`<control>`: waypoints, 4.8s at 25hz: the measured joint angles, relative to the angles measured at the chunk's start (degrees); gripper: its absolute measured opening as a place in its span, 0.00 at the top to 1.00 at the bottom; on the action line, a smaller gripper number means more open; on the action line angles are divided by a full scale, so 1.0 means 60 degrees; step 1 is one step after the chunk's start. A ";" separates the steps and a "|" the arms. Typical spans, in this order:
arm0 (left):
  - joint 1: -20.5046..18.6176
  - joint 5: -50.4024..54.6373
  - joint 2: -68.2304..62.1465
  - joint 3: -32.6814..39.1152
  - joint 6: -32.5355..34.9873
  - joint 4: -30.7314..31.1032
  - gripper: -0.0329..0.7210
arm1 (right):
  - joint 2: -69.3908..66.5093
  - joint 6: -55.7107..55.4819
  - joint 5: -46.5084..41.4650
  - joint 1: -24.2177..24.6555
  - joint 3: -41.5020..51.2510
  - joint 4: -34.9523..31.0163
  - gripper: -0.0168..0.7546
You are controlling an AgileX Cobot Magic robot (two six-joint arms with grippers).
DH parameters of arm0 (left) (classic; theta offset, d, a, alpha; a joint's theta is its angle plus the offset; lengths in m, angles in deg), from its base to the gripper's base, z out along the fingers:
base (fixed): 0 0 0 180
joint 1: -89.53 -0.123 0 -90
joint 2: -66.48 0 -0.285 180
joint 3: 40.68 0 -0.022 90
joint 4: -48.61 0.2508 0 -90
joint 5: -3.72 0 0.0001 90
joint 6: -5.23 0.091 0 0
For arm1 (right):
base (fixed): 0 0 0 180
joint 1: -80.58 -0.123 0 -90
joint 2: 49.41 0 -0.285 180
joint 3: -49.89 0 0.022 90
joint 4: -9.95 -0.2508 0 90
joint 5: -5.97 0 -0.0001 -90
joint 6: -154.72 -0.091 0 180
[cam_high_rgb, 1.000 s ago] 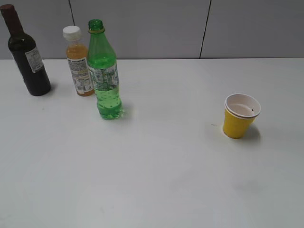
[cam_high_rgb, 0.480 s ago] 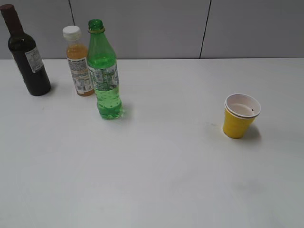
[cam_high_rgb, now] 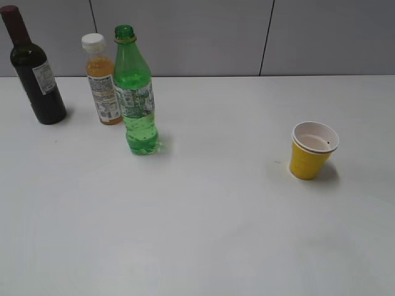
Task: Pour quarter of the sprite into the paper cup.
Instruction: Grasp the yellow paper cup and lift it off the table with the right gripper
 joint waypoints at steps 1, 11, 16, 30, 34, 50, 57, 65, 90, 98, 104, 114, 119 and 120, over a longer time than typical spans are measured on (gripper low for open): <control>0.0000 0.0000 0.0000 0.0000 0.0000 0.0000 0.17 | -0.0347 0.0000 0.0437 0.0000 0.0096 0.0000 0.21; 0.0000 0.0000 0.0000 0.0000 0.0000 0.0000 0.17 | -0.4603 -0.0591 0.4423 0.0000 0.0176 0.0550 0.21; 0.0000 0.0000 0.0000 0.0000 0.0000 0.0000 0.17 | -0.6797 -0.1235 0.6489 0.0000 0.0167 0.1581 0.21; 0.0000 0.0000 0.0000 0.0000 0.0000 0.0000 0.17 | -0.9385 -0.1352 0.8126 0.0000 0.0205 0.2304 0.21; 0.0000 0.0000 0.0000 0.0000 0.0000 0.0000 0.17 | -0.9892 -0.1360 0.8436 0.0000 0.0196 0.2308 0.21; 0.0000 0.0000 0.0000 0.0000 0.0000 0.0000 0.17 | -1.1741 -0.1370 0.9546 0.0000 0.0196 0.2919 0.13; 0.0000 0.0000 0.0000 0.0000 0.0000 0.0000 0.17 | -1.2659 -0.1370 1.0096 0.0000 0.0196 0.3022 0.10; 0.0000 0.0000 0.0000 0.0000 0.0000 0.0000 0.17 | -1.3779 -0.1370 1.0096 0.0000 0.0089 0.2993 0.10; 0.0000 0.0000 0.0000 0.0000 0.0000 0.0000 0.17 | -1.5370 -0.1373 1.0127 -0.0562 -0.1618 0.2895 0.11; 0.0000 0.0000 0.0000 0.0000 0.0000 0.0000 0.17 | -1.6052 -0.1370 1.0546 -0.0744 -0.2092 0.2551 0.12; 0.0000 0.0000 0.0000 0.0000 0.0000 0.0000 0.17 | -1.6526 -0.1333 1.0844 -0.0744 -0.2596 0.2551 0.13; 0.0000 0.0000 0.0000 0.0000 0.0000 0.0000 0.17 | -1.6968 -0.1368 1.1051 -0.0744 -0.3208 0.2848 0.14; 0.0000 0.0000 0.0000 0.0000 0.0000 0.0000 0.17 | -1.7100 -0.1379 1.1191 -0.0744 -0.3263 0.2944 0.23; 0.0000 0.0000 0.0000 0.0000 0.0000 0.0000 0.17 | -1.7109 -0.1379 1.1225 -0.0744 -0.3263 0.2954 0.26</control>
